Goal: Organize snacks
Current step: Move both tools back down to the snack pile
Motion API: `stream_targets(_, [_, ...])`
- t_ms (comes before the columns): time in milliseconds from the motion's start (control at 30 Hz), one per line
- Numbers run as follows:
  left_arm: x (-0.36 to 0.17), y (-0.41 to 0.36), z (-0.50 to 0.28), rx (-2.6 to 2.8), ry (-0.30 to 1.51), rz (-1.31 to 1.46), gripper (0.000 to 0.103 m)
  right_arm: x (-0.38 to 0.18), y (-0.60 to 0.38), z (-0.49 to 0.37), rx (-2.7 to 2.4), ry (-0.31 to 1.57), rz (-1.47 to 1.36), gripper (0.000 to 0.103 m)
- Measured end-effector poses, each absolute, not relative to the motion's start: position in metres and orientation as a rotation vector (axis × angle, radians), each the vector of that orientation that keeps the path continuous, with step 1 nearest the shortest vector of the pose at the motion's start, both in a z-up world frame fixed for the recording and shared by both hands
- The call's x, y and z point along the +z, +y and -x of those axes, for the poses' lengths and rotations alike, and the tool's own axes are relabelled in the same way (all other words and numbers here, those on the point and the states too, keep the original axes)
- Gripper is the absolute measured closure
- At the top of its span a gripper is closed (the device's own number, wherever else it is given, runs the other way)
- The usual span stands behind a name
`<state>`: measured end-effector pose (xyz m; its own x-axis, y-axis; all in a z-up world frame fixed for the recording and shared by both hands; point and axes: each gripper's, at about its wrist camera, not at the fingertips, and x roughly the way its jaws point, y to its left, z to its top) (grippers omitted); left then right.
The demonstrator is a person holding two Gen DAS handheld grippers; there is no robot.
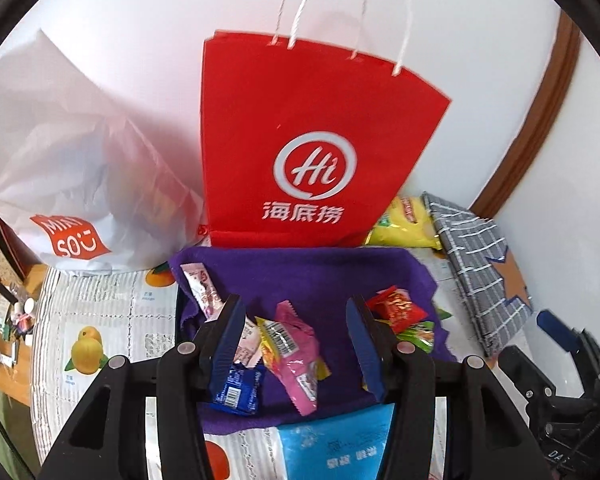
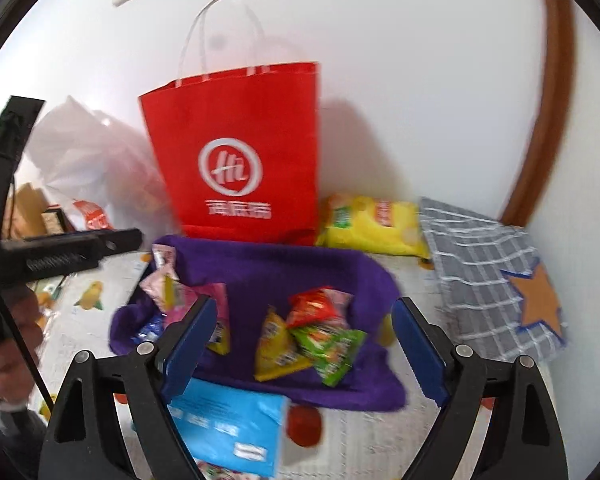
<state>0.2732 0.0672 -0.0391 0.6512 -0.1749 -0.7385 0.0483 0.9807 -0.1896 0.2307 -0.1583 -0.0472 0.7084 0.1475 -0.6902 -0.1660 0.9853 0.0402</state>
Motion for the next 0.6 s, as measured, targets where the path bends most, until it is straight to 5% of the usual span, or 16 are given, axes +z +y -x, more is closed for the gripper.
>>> stream_targets(600, [0.007, 0.052, -0.191, -0.219, 0.715, 0.149, 0.043, -0.071, -0.19, -0.127, 0.261, 0.813, -0.095, 0.015])
